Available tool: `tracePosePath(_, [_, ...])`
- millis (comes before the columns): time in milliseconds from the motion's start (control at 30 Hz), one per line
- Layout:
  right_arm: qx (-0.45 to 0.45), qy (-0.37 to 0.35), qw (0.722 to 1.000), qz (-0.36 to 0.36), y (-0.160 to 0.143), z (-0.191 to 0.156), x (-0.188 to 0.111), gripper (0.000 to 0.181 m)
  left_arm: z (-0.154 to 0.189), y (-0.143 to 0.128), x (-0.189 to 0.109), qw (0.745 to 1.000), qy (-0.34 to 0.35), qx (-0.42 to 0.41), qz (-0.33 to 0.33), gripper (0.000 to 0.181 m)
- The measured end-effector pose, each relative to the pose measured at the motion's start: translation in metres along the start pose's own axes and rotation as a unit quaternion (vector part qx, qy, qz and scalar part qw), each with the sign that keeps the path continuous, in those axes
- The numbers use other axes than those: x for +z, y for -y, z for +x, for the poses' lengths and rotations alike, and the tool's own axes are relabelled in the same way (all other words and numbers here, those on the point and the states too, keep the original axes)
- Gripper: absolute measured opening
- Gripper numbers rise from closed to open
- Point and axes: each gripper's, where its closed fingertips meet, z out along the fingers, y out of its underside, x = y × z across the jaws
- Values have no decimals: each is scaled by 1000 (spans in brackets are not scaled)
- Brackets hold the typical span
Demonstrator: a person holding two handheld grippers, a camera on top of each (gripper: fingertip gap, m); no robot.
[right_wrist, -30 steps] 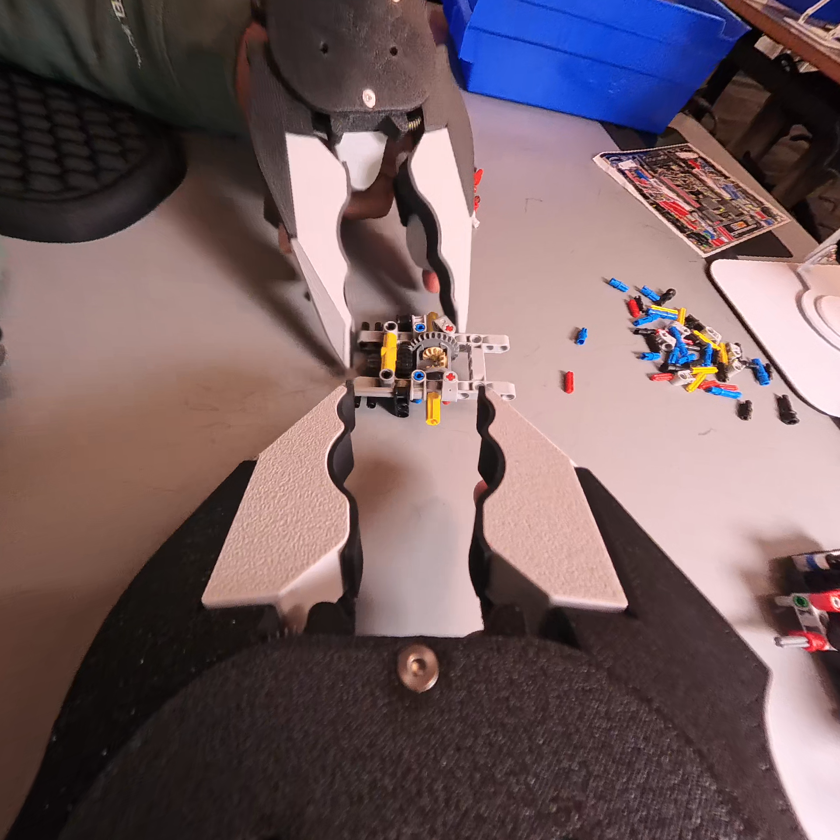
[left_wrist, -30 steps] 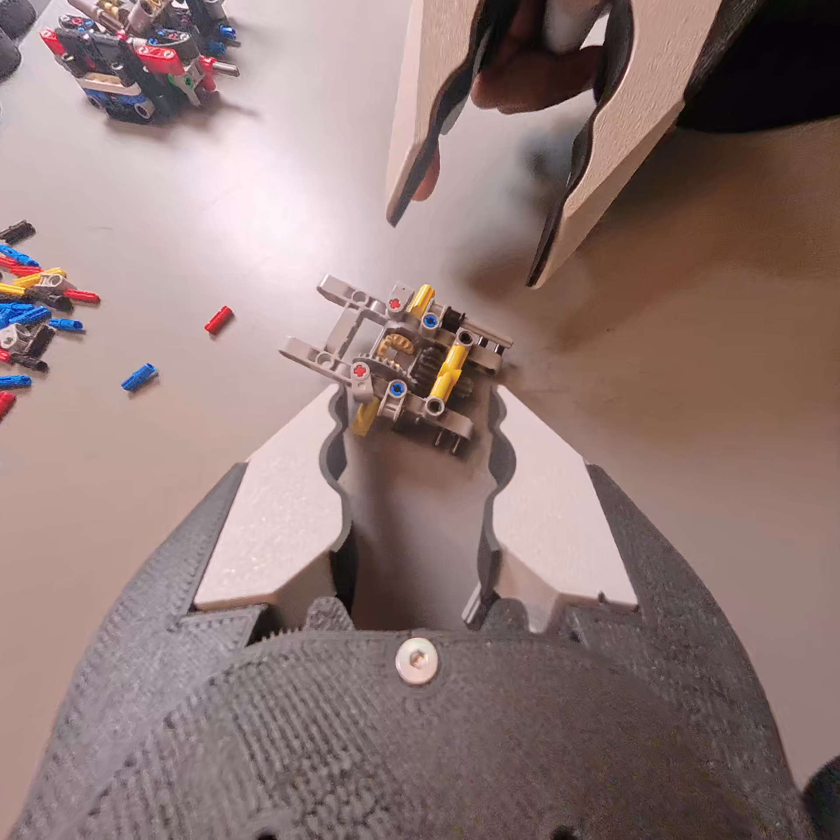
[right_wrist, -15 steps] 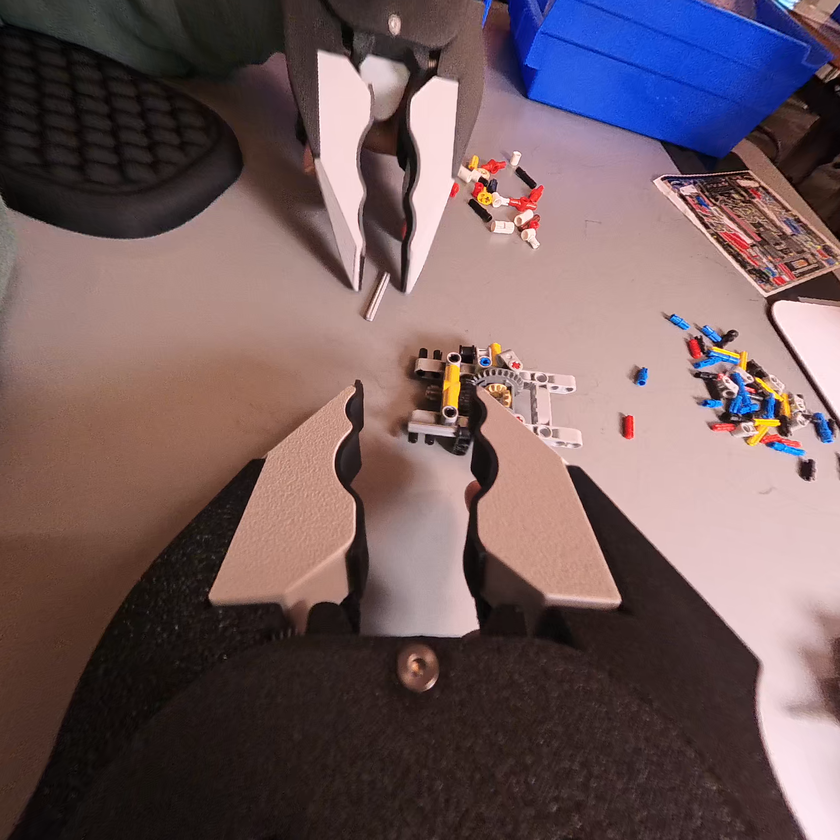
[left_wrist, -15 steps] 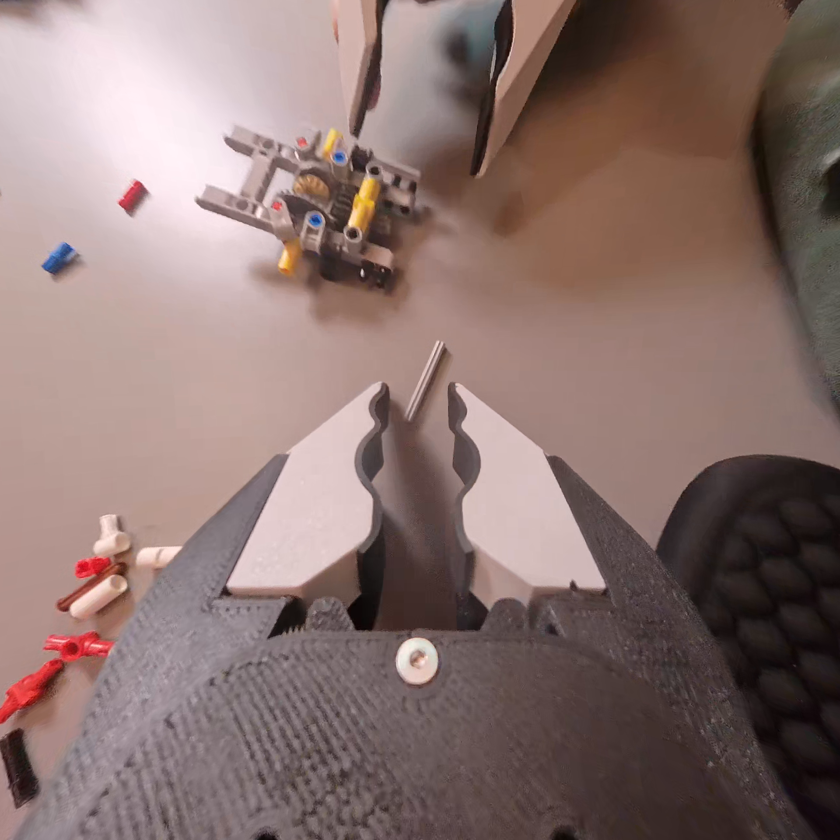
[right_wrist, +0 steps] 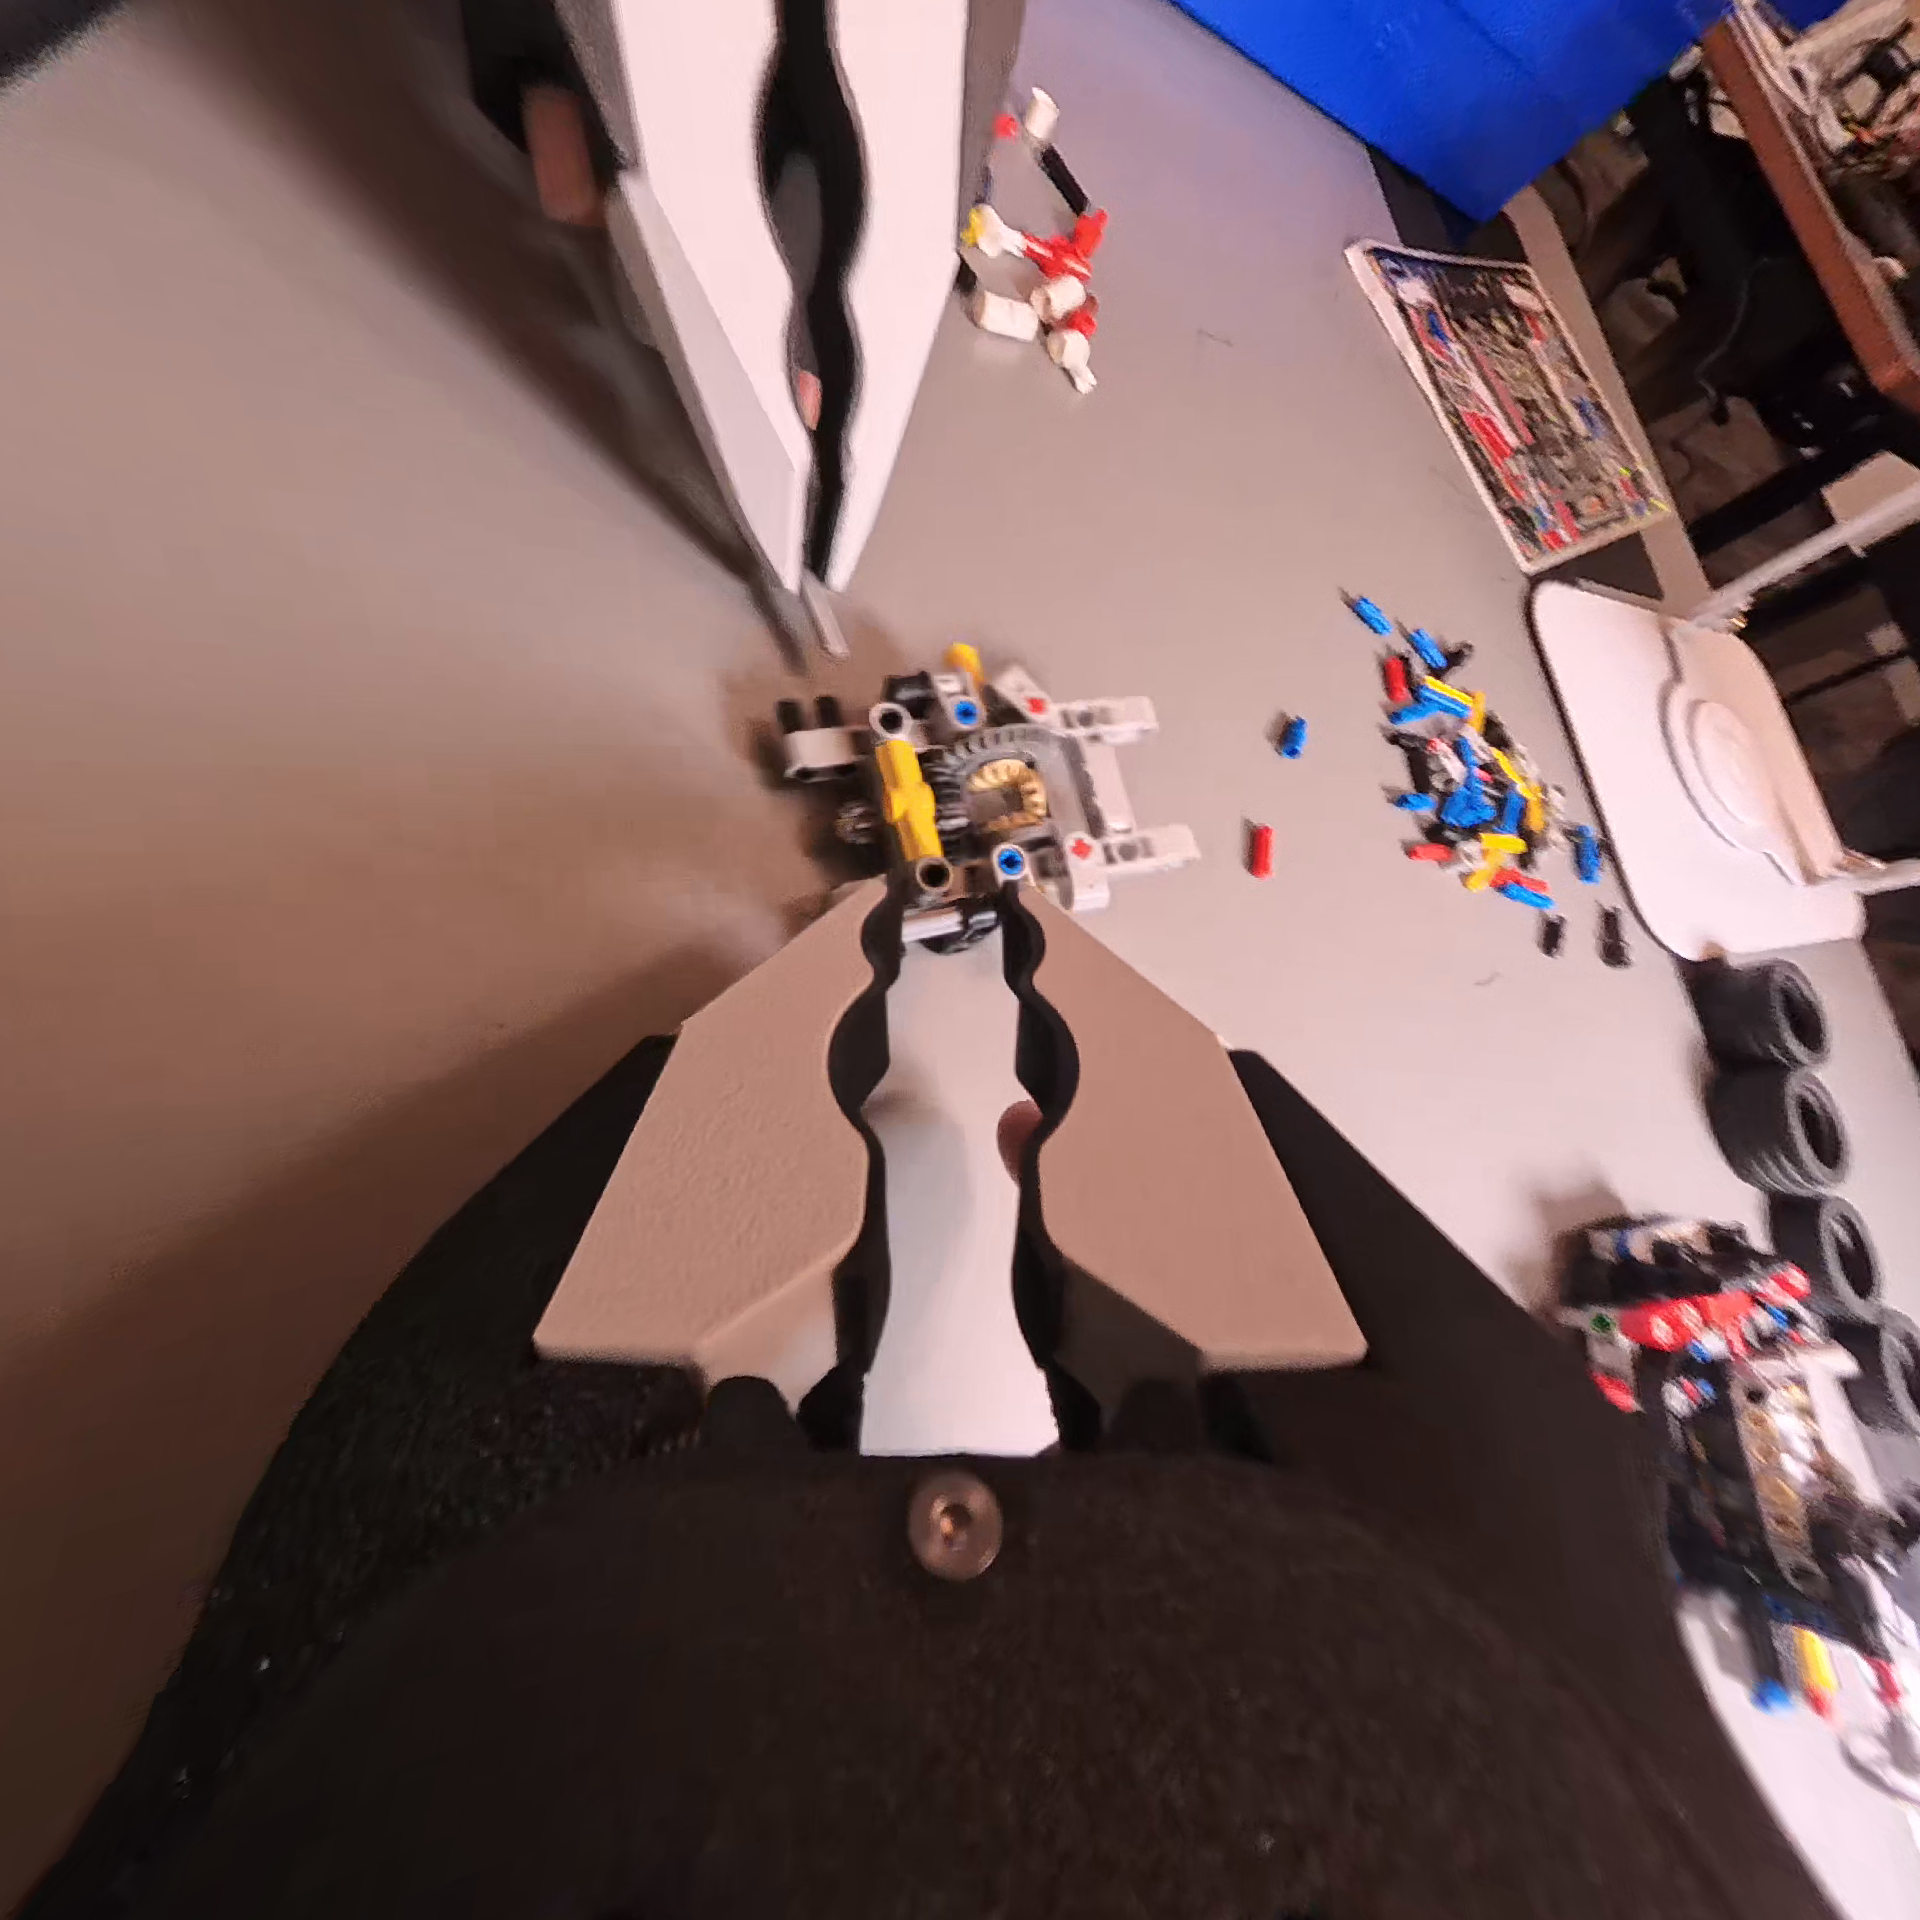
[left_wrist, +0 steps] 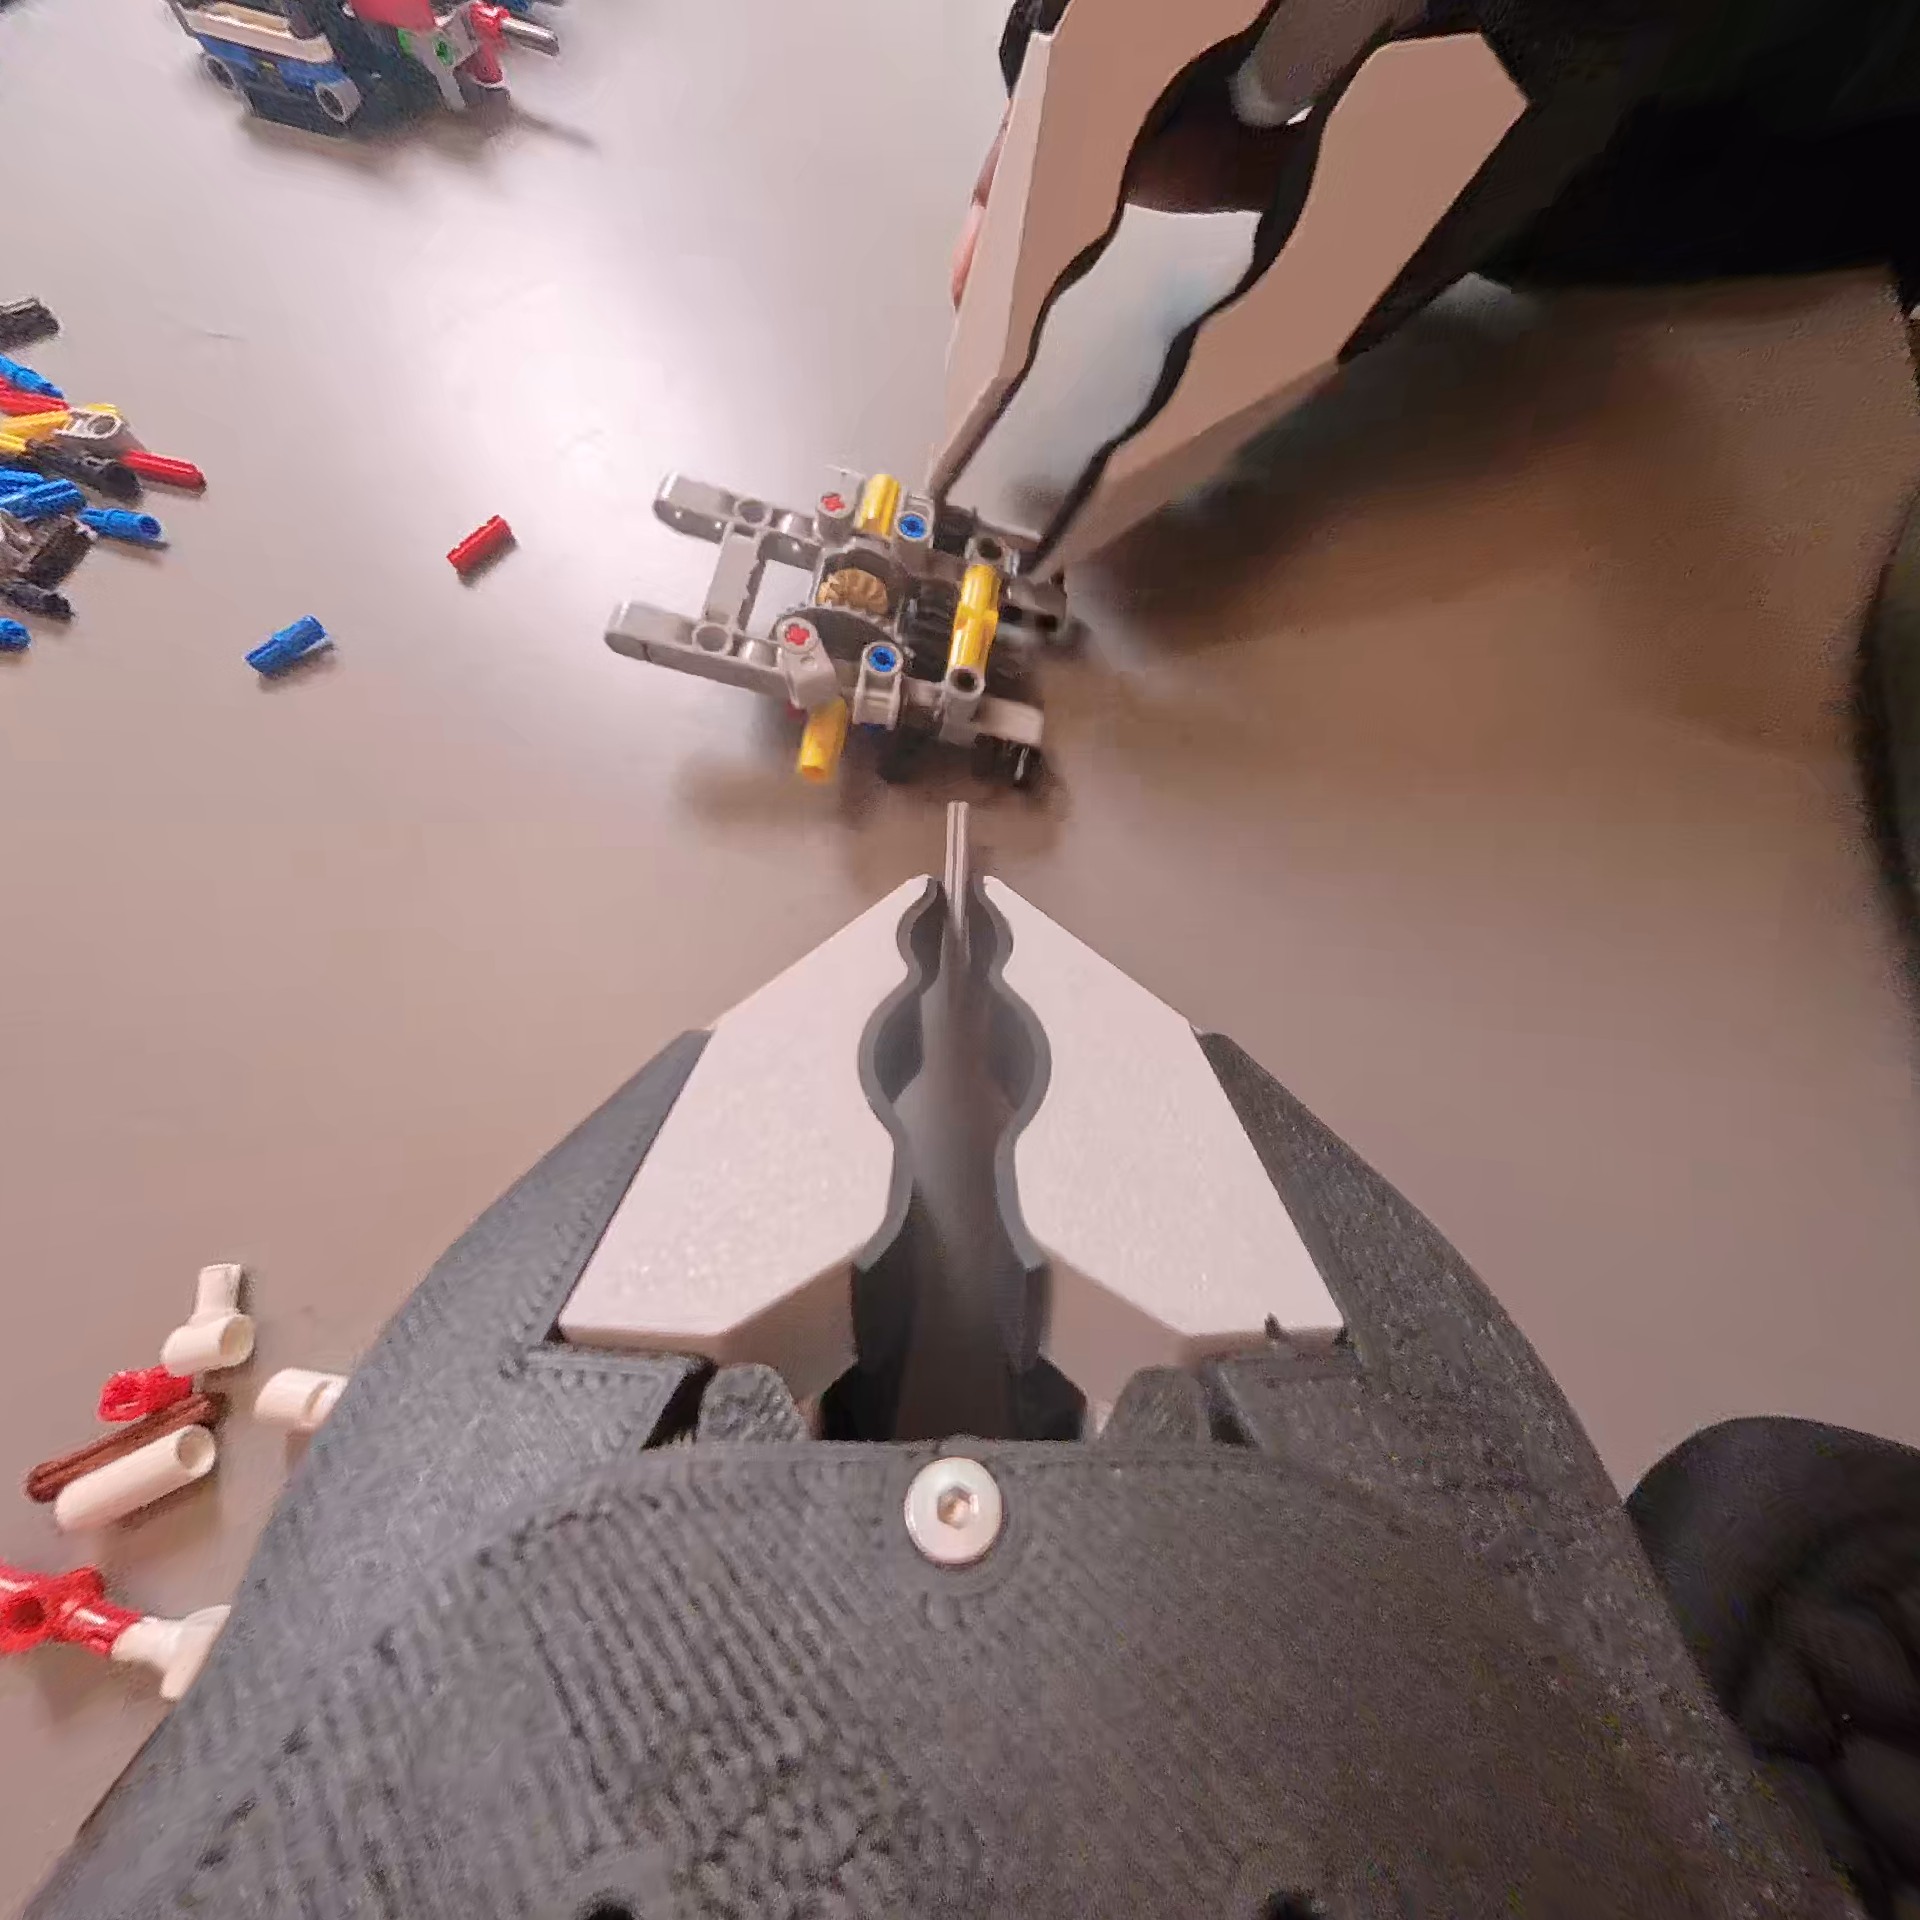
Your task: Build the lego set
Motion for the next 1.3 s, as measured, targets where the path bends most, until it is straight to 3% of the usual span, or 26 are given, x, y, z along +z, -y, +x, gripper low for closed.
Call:
tracePosePath(133, [14,-88,994,-69,-34,44,-11,14,5,5,-1,1000,-18,-6,19,22])
tracePosePath(233, [32,-96,993,-61,-42,55,-20,14,-1,9,-4,999,-9,-13,34,25])
tracePosePath(533, [81,-1,997,-2,-32,36,-35,16,-24,21,-3,996,64,4,62,32])
tracePosePath(667, [74,45,996,2,-27,17,-32,17,-24,44,15,994,61,36,80,62])
tracePosePath(800, [65,46,997,-5,-28,12,-26,17,-23,53,46,999,-3,32,44,88])
tracePosePath(867, [69,37,997,8,-23,14,-25,17,-22,56,55,999,-22,34,32,82])
tracePosePath(1000, [63,28,997,27,-11,11,-24,14,-26,51,61,998,19,59,7,46])
tracePosePath(1300, [92,19,996,10,-8,5,-11,15,-24,47,55,995,100,28,6,44])
